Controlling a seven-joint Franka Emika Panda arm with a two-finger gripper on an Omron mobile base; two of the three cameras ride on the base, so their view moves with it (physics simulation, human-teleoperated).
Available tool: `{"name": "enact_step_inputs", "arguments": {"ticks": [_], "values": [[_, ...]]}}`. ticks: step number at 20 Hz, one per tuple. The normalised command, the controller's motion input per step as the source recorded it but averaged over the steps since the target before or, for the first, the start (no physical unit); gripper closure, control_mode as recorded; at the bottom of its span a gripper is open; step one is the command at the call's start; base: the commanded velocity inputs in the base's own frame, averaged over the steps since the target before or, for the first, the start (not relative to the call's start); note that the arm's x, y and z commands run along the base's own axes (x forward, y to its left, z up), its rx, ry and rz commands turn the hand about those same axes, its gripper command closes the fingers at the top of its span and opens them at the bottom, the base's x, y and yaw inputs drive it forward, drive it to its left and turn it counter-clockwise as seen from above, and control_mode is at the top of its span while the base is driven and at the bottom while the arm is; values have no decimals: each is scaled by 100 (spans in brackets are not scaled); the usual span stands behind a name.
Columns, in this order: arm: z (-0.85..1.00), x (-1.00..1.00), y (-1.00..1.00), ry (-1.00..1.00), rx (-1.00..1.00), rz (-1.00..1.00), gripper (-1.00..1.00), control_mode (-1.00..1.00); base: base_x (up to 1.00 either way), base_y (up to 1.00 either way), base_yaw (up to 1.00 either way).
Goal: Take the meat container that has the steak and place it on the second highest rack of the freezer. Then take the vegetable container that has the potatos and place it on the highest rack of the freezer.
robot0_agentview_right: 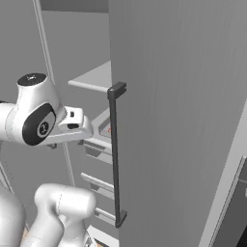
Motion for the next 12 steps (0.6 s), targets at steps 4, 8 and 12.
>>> {"name": "enact_step_inputs", "arguments": {"ticks": [4,8,12], "values": [[0,-48,6,0,4,-28,-100,-100,0,0,0],[3,-13,-1,0,3,-23,-100,-100,0,0,0],[14,0,-1,0,13,-18,-100,-100,0,0,0]]}}
